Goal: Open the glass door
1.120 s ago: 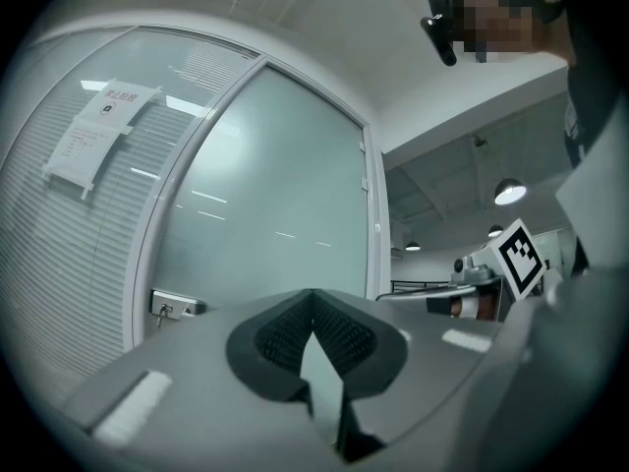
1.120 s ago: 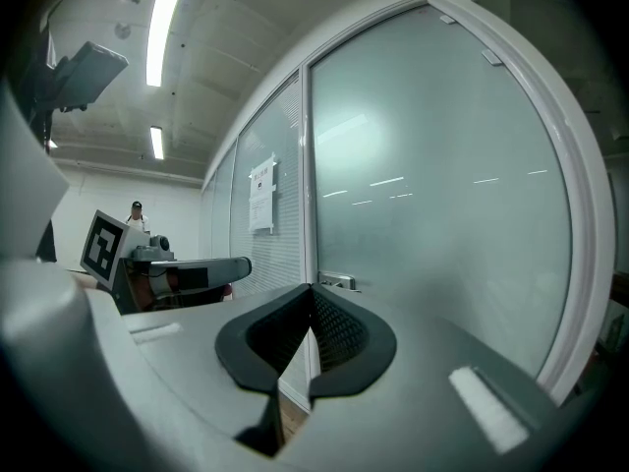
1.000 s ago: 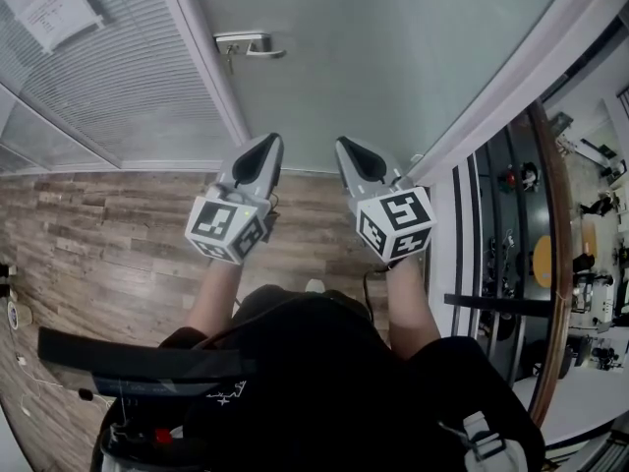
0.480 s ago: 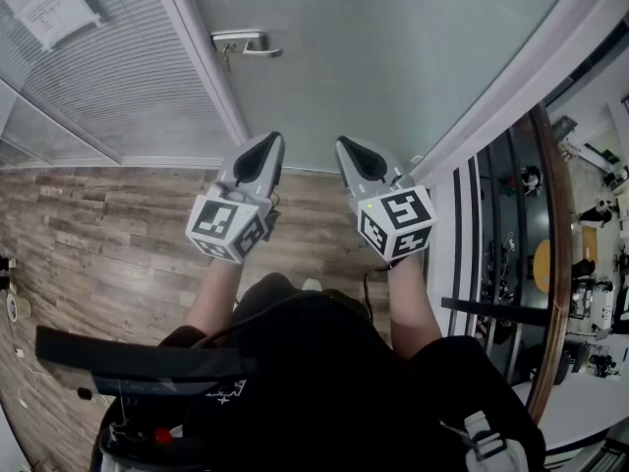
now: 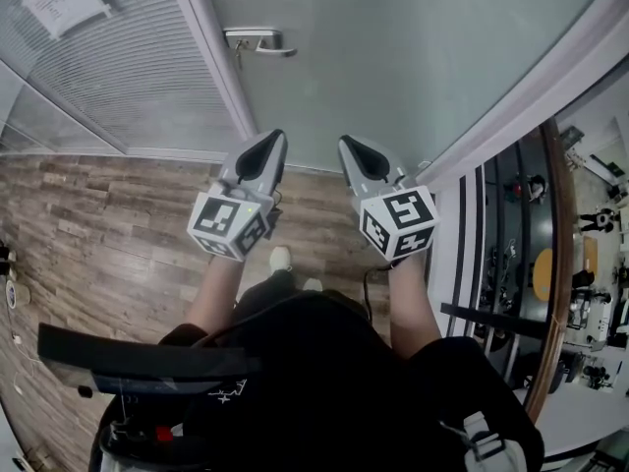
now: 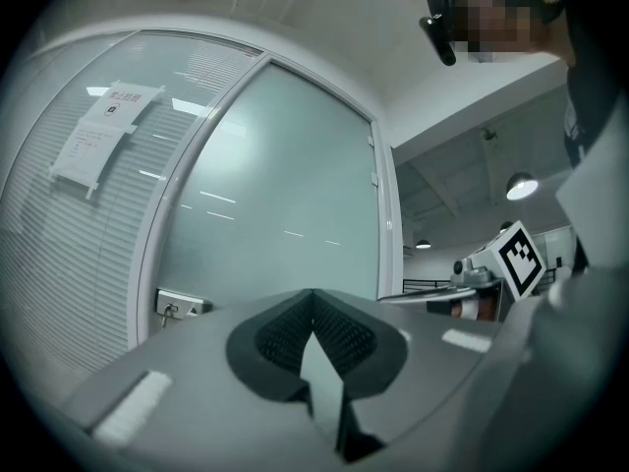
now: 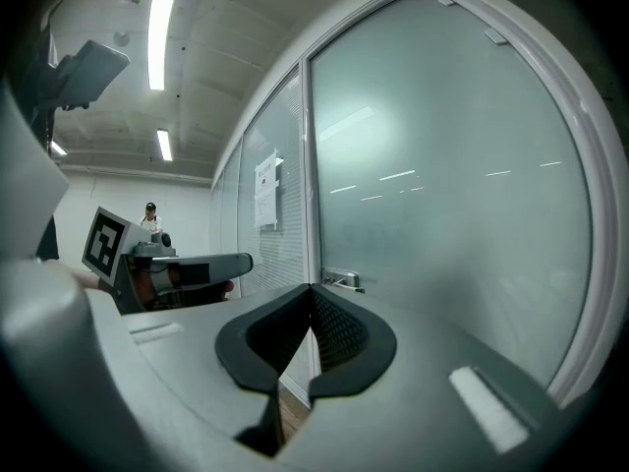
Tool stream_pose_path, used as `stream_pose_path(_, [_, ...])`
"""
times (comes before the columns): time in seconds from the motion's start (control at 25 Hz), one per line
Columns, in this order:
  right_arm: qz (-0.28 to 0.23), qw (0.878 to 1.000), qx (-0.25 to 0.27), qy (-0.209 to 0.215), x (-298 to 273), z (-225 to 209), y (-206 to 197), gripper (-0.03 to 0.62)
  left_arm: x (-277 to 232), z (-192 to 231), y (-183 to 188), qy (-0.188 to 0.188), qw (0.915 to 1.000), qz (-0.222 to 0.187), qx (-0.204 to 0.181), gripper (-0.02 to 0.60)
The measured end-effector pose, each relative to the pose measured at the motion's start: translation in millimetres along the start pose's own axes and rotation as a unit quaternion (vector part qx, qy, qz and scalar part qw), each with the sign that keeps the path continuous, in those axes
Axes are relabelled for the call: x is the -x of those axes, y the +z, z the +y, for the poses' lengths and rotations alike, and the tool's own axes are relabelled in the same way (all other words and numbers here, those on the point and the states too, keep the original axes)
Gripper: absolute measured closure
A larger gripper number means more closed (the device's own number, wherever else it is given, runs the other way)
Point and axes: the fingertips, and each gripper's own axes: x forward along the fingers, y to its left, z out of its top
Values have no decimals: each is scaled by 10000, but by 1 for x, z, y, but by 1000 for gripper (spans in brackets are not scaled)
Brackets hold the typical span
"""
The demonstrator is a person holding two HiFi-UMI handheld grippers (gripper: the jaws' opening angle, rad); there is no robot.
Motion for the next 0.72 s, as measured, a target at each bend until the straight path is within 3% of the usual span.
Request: stream_pose_path(0.72, [-142, 9993, 13, -341, -56, -14, 19, 591, -32, 61, 10, -140, 9999, -20, 1, 583])
